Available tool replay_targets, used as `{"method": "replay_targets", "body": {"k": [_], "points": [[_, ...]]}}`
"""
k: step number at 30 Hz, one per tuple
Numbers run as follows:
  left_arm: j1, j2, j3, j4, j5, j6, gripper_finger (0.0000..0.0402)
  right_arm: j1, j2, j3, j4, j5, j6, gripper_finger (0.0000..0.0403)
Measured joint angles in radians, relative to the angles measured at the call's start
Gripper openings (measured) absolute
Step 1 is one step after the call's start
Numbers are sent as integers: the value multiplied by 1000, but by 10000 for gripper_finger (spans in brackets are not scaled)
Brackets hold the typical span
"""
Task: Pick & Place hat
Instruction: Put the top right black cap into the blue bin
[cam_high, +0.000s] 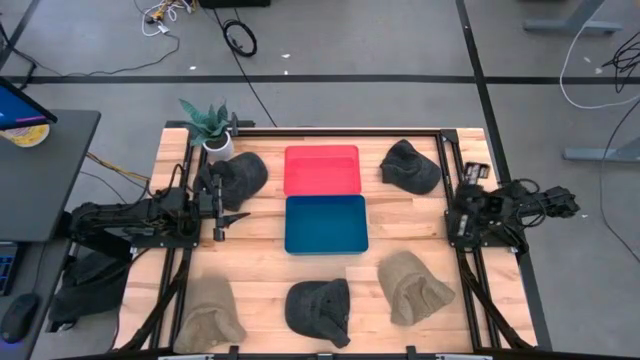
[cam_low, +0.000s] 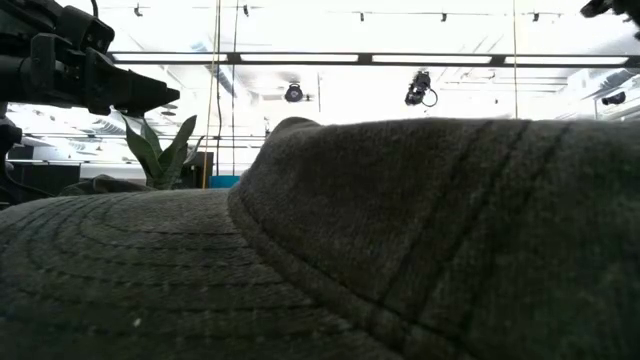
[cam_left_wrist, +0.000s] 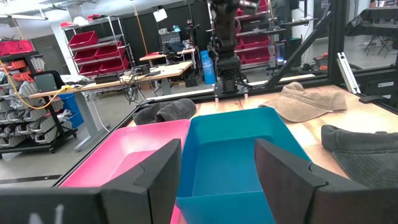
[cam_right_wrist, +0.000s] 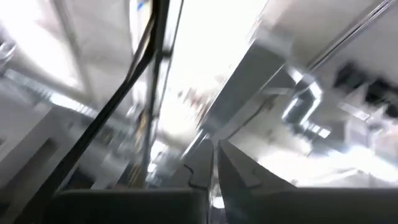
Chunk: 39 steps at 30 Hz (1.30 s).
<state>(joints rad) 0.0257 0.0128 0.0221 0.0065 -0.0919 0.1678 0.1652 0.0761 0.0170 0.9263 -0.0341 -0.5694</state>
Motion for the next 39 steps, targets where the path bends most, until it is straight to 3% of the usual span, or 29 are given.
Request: {"method": "replay_targets", "body": {"k": [14,30,34,39], "points": [[0,0,0,0,0,0,206,0,0,0,301,-14,8,27],[0,0,0,0,0,0,206,0,0,0,524,-322,-68,27],[0,0,0,0,0,0,206,0,0,0,568,-322,-51,27],[0,0,0,0,0,0,206,0,0,1,567,-315,-157,27]]}}
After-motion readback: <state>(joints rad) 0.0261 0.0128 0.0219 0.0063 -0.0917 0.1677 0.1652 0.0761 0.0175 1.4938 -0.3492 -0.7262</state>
